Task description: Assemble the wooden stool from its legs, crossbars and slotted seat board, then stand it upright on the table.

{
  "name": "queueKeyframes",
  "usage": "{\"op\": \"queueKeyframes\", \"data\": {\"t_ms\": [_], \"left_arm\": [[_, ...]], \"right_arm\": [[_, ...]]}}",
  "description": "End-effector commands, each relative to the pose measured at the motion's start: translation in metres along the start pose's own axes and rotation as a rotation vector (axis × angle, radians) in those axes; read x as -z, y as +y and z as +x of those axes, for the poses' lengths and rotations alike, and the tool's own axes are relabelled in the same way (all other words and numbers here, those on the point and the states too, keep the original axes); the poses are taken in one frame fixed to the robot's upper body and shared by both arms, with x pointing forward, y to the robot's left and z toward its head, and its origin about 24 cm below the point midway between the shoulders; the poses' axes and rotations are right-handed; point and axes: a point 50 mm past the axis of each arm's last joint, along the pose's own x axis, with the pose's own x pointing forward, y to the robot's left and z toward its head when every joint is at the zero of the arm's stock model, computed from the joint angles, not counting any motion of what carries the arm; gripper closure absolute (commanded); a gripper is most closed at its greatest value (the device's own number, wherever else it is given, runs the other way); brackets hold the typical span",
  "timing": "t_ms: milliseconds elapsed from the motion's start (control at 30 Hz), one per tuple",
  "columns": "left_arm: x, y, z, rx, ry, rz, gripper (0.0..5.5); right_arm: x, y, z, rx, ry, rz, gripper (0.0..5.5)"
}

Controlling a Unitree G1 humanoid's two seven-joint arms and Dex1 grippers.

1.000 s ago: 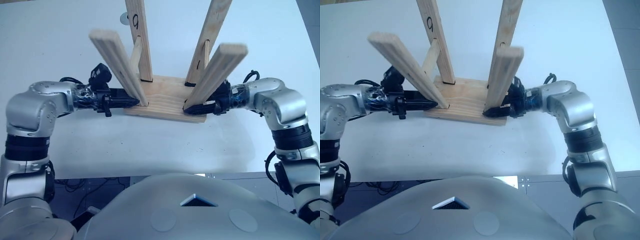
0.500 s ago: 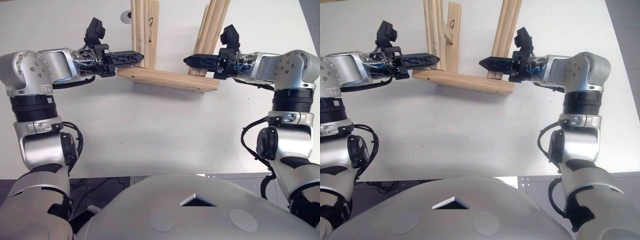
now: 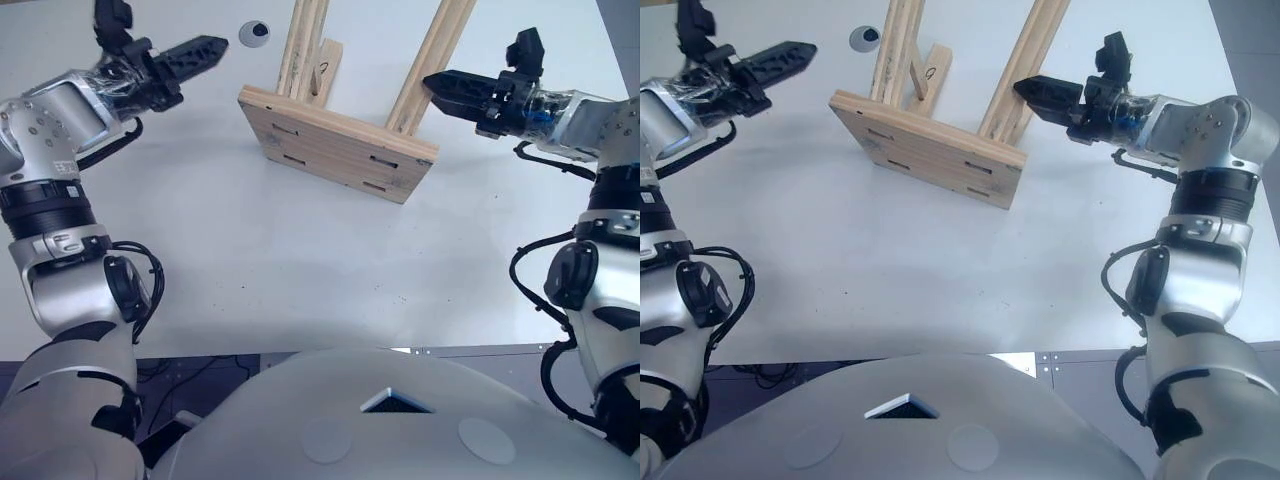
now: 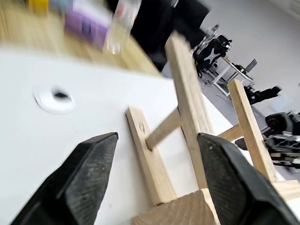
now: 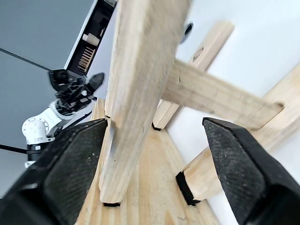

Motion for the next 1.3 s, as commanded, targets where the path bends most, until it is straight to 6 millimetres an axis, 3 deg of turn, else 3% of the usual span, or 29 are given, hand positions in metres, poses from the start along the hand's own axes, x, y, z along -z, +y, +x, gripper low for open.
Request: {"op": "queueKeyframes", "data": {"t_ms": [33, 100, 167, 300, 400, 533, 733, 867, 1000, 1133, 1300], "left_arm": [[0.015, 0.009, -0.025, 0.024, 0.075, 0.376, 2.41], [0.027, 0.013, -0.037, 0.082, 0.192, 0.474, 2.41], [0.032, 0.017, -0.046, 0.12, 0.246, 0.502, 2.41], [0.032, 0.021, -0.04, 0.153, 0.228, 0.51, 2.41], [0.044, 0.024, -0.025, 0.192, 0.267, 0.5, 2.41], [0.052, 0.021, 0.001, 0.26, 0.277, 0.48, 2.41], [0.055, 0.015, 0.034, 0.329, 0.242, 0.482, 2.41], [0.068, 0.006, 0.049, 0.428, 0.268, 0.434, 2.41], [0.071, 0.004, 0.049, 0.475, 0.272, 0.383, 2.41], [0.079, 0.006, 0.032, 0.519, 0.347, 0.308, 2.96], [0.055, -0.017, -0.004, 0.622, 0.265, 0.129, 3.52]], "right_arm": [[0.011, -0.006, -0.034, 0.207, 0.032, -0.418, 1.76], [0.025, -0.006, -0.044, 0.242, 0.061, -0.577, 1.76], [0.036, -0.002, -0.047, 0.209, 0.077, -0.625, 1.76], [0.058, 0.014, -0.042, 0.069, 0.121, -0.644, 1.76], [0.07, 0.023, -0.03, -0.023, 0.152, -0.644, 1.76], [0.073, 0.017, -0.013, -0.016, 0.166, -0.643, 1.76], [0.077, 0.011, 0.002, -0.013, 0.207, -0.654, 2.85], [0.079, 0.008, 0.013, -0.006, 0.208, -0.633, 3.54], [0.077, 0.003, 0.017, -0.008, 0.219, -0.612, 3.63], [0.067, 0.006, 0.017, -0.079, 0.235, -0.53, 3.64], [0.051, 0.029, 0.007, -0.273, 0.268, -0.357, 3.64]]}}
